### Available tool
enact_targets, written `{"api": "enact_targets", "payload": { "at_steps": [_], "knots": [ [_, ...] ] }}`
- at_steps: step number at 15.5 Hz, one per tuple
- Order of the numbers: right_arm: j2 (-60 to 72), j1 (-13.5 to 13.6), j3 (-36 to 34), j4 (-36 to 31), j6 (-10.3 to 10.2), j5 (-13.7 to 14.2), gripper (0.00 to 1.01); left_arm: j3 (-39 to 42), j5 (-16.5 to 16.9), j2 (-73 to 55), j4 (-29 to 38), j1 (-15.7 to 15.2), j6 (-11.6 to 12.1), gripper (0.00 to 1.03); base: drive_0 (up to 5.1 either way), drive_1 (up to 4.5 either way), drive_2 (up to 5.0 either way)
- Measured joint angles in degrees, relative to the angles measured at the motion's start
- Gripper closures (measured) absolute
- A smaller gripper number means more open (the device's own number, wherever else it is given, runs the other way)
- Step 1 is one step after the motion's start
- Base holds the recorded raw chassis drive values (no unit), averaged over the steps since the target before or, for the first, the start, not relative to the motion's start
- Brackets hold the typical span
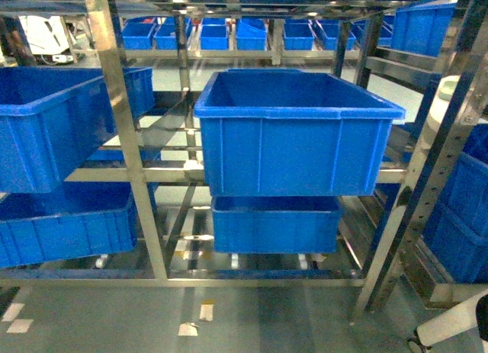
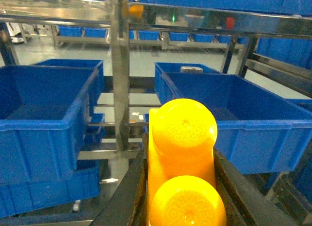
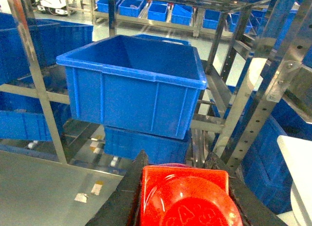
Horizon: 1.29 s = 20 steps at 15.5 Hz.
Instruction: Sort and place red and yellow blocks in left bins
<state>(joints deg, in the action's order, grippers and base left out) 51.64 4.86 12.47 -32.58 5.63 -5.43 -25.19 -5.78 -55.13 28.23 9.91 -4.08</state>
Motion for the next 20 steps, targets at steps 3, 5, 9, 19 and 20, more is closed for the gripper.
{"api": "enact_targets", "payload": {
  "at_steps": [3,5,9,19,20],
  "knots": [
    [0.0,0.0,0.0,0.0,0.0,0.0,0.74,0.0,0.0,0.0,0.1,0.0,0.0,0.76,-5.0,2.44,2.4],
    [0.0,0.0,0.0,0.0,0.0,0.0,0.74,0.0,0.0,0.0,0.2,0.0,0.0,0.76,-2.5,1.18,1.2],
    [0.0,0.0,0.0,0.3,0.0,-0.3,0.74,0.0,0.1,0.0,-0.1,0.0,0.0,0.76,0.0,0.0,0.0],
    [-0.2,0.0,0.0,0.0,0.0,-0.3,0.74,0.0,0.0,0.0,0.1,0.0,0.0,0.76,-0.1,3.12,-3.4],
    [-0.2,0.0,0.0,0.0,0.0,-0.3,0.74,0.0,0.0,0.0,0.1,0.0,0.0,0.76,0.0,4.06,-4.1]
  ]
}}
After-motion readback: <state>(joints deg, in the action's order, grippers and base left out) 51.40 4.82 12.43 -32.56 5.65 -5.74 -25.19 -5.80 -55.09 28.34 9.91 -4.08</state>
